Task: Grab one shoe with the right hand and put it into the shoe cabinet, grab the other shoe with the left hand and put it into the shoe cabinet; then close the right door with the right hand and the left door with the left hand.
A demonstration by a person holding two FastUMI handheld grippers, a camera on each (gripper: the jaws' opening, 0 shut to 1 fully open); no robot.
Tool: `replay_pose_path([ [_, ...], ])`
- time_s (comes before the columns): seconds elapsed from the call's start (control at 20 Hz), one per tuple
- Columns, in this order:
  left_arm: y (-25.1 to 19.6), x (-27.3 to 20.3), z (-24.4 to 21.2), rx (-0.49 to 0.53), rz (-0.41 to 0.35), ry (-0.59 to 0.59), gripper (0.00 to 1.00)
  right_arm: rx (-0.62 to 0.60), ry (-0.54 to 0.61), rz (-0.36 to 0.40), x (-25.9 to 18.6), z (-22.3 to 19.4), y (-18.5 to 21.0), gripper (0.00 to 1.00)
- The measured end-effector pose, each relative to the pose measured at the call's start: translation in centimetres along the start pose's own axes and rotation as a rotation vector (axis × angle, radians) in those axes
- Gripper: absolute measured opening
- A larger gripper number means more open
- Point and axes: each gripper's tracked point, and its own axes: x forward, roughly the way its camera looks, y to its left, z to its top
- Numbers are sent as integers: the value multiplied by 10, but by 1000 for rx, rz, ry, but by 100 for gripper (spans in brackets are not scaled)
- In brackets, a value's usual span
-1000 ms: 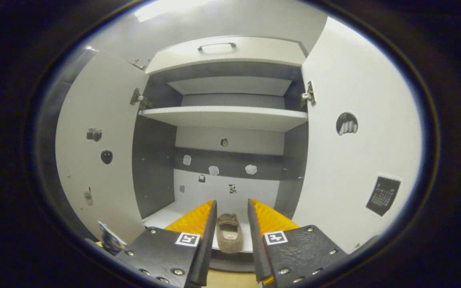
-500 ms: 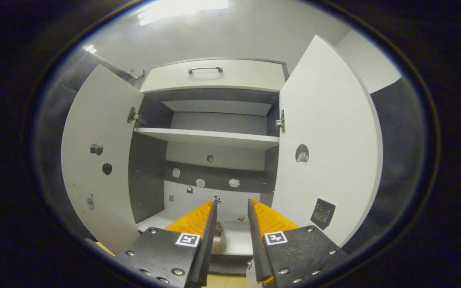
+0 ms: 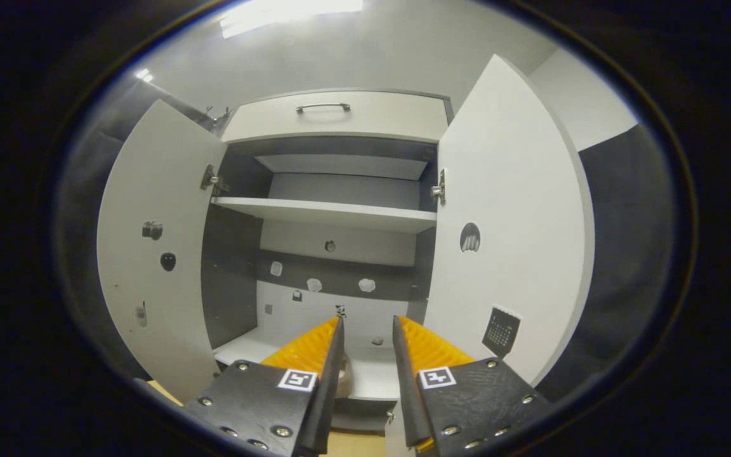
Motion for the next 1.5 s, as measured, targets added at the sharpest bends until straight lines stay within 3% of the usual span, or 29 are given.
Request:
replay_pose_path([
  [0.1,11,1,5,7,41,-1,3,2,-2,1,1,1,-2,44],
  [0.15,8,0,9,28,47,-1,1,4,-2,2,1,0,-3,44],
  [0.35,6,-27,35,92,61,-91,1,23,-6,-1,2,0,-9,44],
  [1.05,-78,-228,264,79,-164,-631,1,97,-19,-17,-8,-4,-30,44],
  [1.3,-70,-242,351,83,-115,-726,0,115,-26,-13,-11,-4,-30,44],
  [1.5,-60,-213,384,82,-60,-686,1,108,-19,-6,-12,-6,-29,44],
])
